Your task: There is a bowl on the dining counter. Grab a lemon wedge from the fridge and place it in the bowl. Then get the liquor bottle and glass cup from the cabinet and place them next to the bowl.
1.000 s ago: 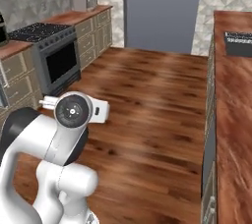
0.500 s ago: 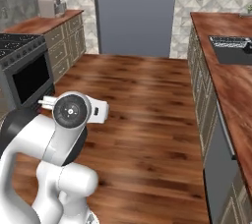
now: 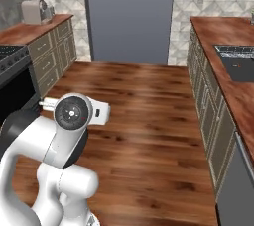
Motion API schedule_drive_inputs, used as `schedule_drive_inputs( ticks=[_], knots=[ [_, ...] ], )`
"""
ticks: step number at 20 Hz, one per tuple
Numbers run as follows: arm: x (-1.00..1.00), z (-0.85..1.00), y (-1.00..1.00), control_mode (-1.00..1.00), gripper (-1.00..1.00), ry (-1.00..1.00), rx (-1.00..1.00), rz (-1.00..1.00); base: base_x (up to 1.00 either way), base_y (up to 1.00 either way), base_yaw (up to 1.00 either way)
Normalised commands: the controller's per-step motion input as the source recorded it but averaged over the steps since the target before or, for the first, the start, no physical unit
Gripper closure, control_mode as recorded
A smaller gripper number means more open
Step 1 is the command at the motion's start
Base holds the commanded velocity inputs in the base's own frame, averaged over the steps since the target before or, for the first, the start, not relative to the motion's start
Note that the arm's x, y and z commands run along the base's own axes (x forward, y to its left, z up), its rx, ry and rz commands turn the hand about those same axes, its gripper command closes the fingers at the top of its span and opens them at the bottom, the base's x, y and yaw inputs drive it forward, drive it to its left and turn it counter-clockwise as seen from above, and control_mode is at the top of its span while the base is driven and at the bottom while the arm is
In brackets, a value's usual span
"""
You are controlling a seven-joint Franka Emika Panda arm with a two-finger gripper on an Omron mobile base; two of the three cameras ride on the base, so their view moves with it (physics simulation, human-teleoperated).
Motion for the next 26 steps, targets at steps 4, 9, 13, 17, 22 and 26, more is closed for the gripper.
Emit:
schedule_drive_inputs(
  ticks=[4, 9, 13, 17, 22, 26],
  knots=[
    [0.00, 0.00, 0.00, 1.00, -1.00, 0.00, 0.00, 0.00, 1.00, 0.37, -0.04],
    [0.00, 0.00, 0.00, 1.00, -1.00, 0.00, 0.00, 0.00, 1.00, 0.36, -0.01],
    [0.00, 0.00, 0.00, 1.00, -1.00, 0.00, 0.00, 0.00, 1.00, 0.36, -0.01],
    [0.00, 0.00, 0.00, 1.00, -1.00, 0.00, 0.00, 0.00, 1.00, 0.34, 0.00],
    [0.00, 0.00, 0.00, 1.00, -1.00, 0.00, 0.00, 0.00, 1.00, 0.30, 0.00],
    [0.00, 0.00, 0.00, 1.00, -1.00, 0.00, 0.00, 0.00, 1.00, 0.27, 0.00]
  ],
)
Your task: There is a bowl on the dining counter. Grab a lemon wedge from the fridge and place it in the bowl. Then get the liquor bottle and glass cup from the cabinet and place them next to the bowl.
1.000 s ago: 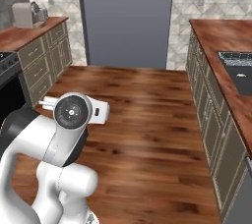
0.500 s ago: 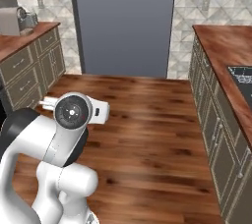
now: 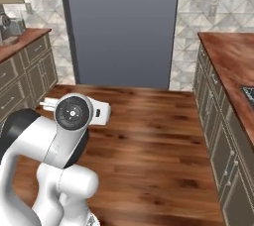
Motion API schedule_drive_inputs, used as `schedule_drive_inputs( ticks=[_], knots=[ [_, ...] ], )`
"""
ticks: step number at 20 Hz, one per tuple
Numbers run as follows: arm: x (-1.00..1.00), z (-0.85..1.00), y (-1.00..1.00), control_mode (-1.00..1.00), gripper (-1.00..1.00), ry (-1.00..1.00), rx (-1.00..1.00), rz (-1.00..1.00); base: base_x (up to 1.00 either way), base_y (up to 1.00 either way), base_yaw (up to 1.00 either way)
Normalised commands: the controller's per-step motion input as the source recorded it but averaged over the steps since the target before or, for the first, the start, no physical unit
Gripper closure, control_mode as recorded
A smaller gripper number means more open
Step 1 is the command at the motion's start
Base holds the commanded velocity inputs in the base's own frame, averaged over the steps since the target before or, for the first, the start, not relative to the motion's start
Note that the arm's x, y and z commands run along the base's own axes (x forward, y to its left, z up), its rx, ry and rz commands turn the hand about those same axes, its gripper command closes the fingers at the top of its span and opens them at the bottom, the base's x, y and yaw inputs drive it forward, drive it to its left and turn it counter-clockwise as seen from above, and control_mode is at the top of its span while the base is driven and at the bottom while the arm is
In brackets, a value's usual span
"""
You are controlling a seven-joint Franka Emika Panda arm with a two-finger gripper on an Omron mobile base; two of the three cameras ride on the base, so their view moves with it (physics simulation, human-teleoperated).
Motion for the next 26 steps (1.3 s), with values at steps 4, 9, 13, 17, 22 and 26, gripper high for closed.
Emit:
schedule_drive_inputs(
  ticks=[4, 9, 13, 17, 22, 26],
  knots=[
    [0.00, 0.00, 0.00, 1.00, -1.00, 0.00, 0.00, 0.00, 1.00, 0.23, 0.01],
    [0.00, 0.00, 0.00, 1.00, -1.00, 0.00, 0.00, 0.00, 1.00, 0.22, 0.05],
    [0.00, 0.00, 0.00, 1.00, -1.00, 0.00, 0.00, 0.00, 1.00, 0.21, 0.12],
    [0.00, 0.00, 0.00, 1.00, -1.00, 0.00, 0.00, 0.00, 1.00, 0.16, 0.23],
    [0.00, 0.00, 0.00, 1.00, -1.00, 0.00, 0.00, 0.00, 1.00, 0.11, 0.34],
    [0.00, 0.00, 0.00, 1.00, -1.00, 0.00, 0.00, 0.00, 1.00, 0.03, 0.41]
  ],
)
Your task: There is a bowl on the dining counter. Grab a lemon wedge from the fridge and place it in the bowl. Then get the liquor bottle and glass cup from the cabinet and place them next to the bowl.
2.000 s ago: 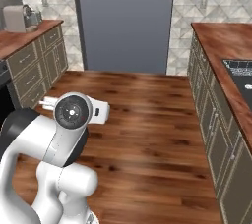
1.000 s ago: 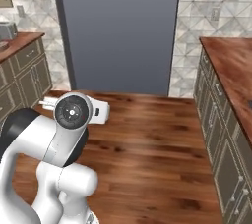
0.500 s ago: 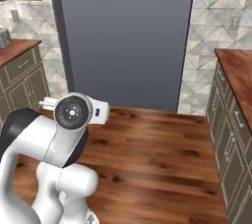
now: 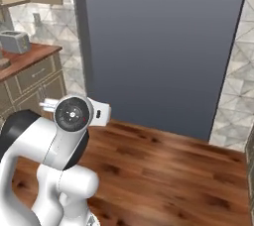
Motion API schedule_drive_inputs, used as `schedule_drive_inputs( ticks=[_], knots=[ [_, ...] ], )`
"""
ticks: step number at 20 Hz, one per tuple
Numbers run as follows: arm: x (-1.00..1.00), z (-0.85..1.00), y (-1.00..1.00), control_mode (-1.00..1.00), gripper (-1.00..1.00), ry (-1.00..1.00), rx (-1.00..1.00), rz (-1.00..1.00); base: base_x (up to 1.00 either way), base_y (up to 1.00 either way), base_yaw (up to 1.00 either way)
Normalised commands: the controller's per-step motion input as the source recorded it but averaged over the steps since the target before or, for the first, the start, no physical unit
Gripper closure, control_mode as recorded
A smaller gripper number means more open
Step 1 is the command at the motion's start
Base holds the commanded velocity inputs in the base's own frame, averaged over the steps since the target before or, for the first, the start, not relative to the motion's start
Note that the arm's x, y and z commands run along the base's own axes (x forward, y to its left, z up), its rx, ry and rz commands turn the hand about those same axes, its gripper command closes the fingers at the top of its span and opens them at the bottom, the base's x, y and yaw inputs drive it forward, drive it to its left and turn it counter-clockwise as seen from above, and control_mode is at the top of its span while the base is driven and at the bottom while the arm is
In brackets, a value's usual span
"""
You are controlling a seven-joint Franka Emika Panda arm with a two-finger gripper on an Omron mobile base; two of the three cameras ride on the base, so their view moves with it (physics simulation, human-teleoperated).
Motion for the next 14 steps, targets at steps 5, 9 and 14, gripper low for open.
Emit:
schedule_drive_inputs(
  ticks=[5, 9, 14],
  knots=[
    [0.00, 0.00, 0.00, 1.00, -1.00, 0.00, 0.00, 0.00, 1.00, 0.00, 0.46],
    [0.00, 0.00, 0.00, 1.00, -1.00, 0.00, 0.00, 0.00, 0.99, 0.00, 0.48],
    [0.00, 0.00, 0.00, 1.00, -1.00, 0.00, 0.00, 0.00, 1.00, 0.00, 0.48]
  ],
)
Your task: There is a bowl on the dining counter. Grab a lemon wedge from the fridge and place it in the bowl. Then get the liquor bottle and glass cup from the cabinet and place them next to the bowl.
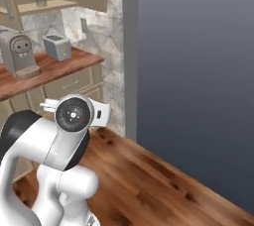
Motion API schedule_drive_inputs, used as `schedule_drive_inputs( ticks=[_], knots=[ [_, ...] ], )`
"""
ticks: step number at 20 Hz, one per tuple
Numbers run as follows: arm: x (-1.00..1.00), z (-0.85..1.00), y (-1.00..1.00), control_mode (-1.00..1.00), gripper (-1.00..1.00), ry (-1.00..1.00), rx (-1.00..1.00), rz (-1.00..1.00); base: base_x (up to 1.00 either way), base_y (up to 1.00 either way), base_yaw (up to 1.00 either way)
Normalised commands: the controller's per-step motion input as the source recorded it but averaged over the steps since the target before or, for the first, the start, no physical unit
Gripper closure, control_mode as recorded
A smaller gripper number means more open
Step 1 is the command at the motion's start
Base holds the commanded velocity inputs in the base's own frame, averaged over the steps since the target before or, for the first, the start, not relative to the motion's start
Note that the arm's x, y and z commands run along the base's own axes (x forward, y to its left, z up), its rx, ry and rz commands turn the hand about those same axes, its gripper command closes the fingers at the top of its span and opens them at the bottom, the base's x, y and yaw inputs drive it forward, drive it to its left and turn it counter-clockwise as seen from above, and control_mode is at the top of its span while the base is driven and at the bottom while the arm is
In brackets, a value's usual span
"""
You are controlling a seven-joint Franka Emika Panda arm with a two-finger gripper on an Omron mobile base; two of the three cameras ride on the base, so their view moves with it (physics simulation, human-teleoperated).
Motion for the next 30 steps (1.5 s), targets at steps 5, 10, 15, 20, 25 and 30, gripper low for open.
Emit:
schedule_drive_inputs(
  ticks=[5, 10, 15, 20, 25, 30],
  knots=[
    [0.00, 0.00, 0.00, 1.00, -1.00, 0.00, 0.00, 0.00, 1.00, 0.00, 0.49],
    [0.00, 0.00, 0.00, 1.00, -1.00, 0.00, 0.00, 0.00, 1.00, 0.00, 0.49],
    [0.00, 0.00, 0.00, 1.00, -1.00, 0.00, 0.00, 0.00, 1.00, 0.00, 0.49],
    [0.00, 0.00, 0.00, 1.00, -1.00, 0.00, 0.00, 0.00, 0.91, -0.04, 0.48],
    [0.00, 0.00, 0.00, 1.00, -1.00, 0.00, 0.00, 0.00, 0.62, -0.26, 0.40],
    [0.00, 0.00, 0.00, 1.00, -1.00, 0.00, 0.00, 0.00, 0.51, -0.53, 0.39]
  ],
)
